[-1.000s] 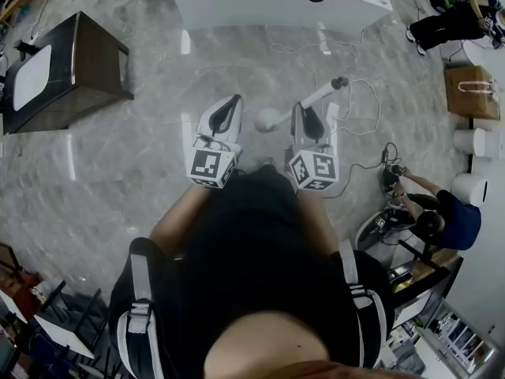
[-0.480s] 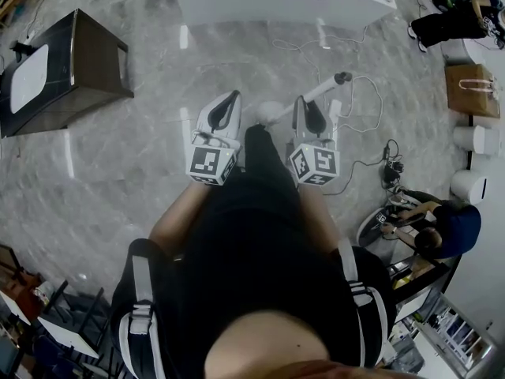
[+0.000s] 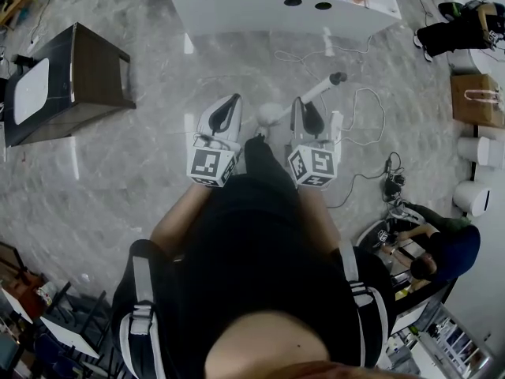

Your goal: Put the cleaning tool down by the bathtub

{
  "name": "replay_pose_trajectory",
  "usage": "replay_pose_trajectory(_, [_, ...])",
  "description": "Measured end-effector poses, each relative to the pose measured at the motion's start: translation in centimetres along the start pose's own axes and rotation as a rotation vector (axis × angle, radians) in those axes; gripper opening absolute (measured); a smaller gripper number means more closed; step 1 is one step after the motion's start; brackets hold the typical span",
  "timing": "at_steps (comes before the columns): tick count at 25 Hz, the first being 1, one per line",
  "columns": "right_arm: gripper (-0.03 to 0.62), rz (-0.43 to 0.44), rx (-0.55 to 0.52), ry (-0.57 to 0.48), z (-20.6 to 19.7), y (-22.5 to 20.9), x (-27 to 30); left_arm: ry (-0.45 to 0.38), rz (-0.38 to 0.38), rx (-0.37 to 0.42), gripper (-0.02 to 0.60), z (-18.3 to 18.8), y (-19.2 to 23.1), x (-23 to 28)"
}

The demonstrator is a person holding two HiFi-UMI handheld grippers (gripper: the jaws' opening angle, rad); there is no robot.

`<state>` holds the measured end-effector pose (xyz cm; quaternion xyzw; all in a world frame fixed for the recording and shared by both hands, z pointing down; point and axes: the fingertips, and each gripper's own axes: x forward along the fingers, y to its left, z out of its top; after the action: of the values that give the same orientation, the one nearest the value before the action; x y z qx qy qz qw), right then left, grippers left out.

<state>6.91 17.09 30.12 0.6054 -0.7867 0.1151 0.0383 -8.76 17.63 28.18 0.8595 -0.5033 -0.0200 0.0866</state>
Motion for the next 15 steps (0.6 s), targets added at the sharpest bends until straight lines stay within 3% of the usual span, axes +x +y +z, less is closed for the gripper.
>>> replay_pose_trajectory(15, [0.078,0.064,0.001,0.033,1.4,-9.6,10.5,0.021,0.071,0.008,0.009,0.2,-0.1,14.1])
